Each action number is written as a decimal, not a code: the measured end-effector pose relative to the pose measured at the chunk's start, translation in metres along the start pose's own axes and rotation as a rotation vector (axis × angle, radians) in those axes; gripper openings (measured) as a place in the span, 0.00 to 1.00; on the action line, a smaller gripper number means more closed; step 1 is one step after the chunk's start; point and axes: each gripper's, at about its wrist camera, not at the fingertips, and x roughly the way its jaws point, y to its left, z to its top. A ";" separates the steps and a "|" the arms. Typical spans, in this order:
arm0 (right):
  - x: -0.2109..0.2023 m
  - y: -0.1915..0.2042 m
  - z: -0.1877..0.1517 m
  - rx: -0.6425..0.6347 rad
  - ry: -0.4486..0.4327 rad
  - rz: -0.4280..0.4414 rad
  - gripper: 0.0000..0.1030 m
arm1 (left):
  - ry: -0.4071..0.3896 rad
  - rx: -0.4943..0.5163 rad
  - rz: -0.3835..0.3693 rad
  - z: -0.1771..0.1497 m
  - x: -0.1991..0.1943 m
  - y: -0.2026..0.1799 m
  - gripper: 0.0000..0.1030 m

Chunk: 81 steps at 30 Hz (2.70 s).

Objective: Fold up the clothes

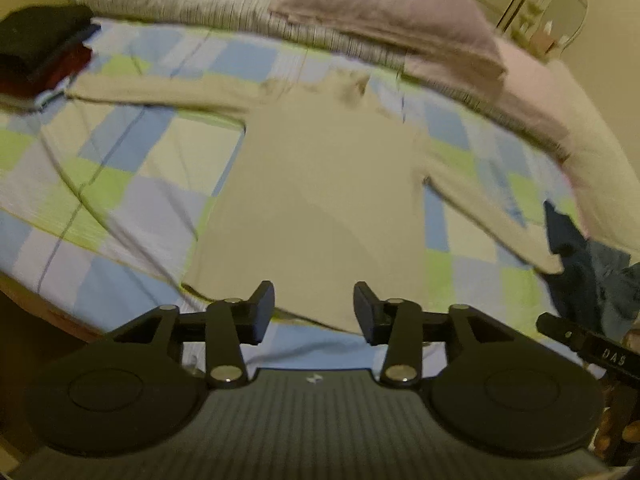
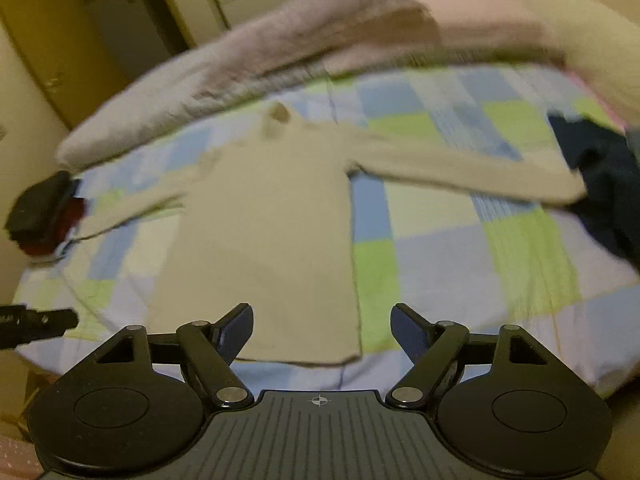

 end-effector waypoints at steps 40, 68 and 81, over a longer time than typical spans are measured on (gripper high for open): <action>-0.067 0.085 -0.028 -0.100 0.085 -0.110 0.76 | 0.031 0.118 0.108 -0.014 -0.080 -0.004 0.47; -0.062 0.087 -0.053 -0.130 0.189 -0.173 0.76 | 0.092 0.180 0.173 -0.047 -0.073 -0.007 0.51; -0.066 0.086 -0.055 -0.128 0.180 -0.175 0.76 | 0.076 0.181 0.180 -0.055 -0.078 -0.011 0.51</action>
